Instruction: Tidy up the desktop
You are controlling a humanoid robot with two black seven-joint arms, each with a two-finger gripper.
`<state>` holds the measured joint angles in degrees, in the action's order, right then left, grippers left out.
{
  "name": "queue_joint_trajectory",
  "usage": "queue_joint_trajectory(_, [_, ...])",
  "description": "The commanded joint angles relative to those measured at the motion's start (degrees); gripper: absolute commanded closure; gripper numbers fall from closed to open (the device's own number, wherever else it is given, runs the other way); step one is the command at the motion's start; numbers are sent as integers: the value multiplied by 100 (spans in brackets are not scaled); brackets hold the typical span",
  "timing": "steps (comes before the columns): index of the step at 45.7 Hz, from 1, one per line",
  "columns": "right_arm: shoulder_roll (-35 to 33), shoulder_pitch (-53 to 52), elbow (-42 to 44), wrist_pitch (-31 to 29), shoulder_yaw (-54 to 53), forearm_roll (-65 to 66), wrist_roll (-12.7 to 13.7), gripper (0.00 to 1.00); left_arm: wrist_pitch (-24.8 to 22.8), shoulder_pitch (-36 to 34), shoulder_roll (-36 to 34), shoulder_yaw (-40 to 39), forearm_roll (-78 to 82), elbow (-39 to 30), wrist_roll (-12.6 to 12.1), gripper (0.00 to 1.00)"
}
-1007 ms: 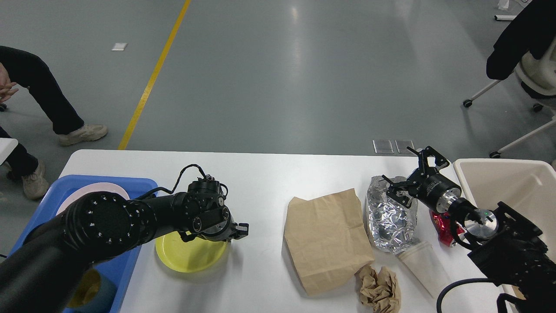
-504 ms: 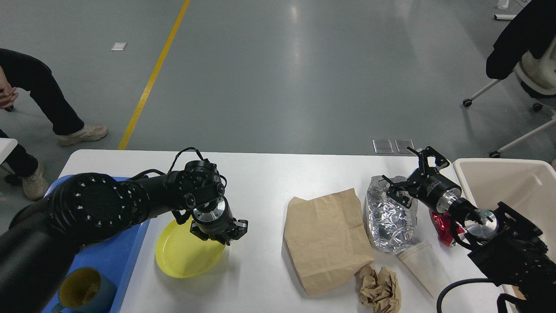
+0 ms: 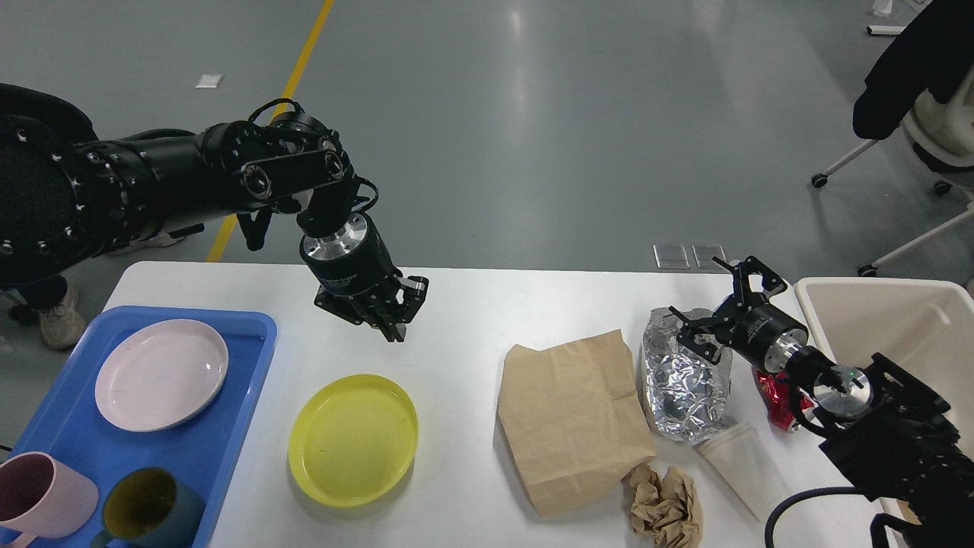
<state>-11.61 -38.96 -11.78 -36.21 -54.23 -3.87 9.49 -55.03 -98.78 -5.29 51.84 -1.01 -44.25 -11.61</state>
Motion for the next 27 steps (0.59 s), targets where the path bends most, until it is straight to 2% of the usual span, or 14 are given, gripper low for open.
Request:
queue_joint_trajectory(1, [-8,2,0,0,0,0,0,0,3,-177,-25,115,-4,-84,177,100])
queue_joint_trajectory(16, [-8,-6,0,0,0,0,0,0,3,-177,-51,282,5,-128,195,100])
queue_joint_trajectory(18, [1,2,0,0,0,0,0,0,3,-177,-25,309,5,-128,177,97])
queue_joint_trajectory(20, [1,-6,0,0,0,0,0,0,3,-186,-25,344,22,-128,159,88])
queue_joint_trajectory(21, [-8,2,0,0,0,0,0,0,3,-195,-25,361,22,-128,159,79])
queue_joint_trajectory(25, [1,-6,0,0,0,0,0,0,3,-195,-16,388,40,-102,151,30])
queue_joint_trajectory(27, [1,2,0,0,0,0,0,0,3,-195,-51,397,84,-110,133,10])
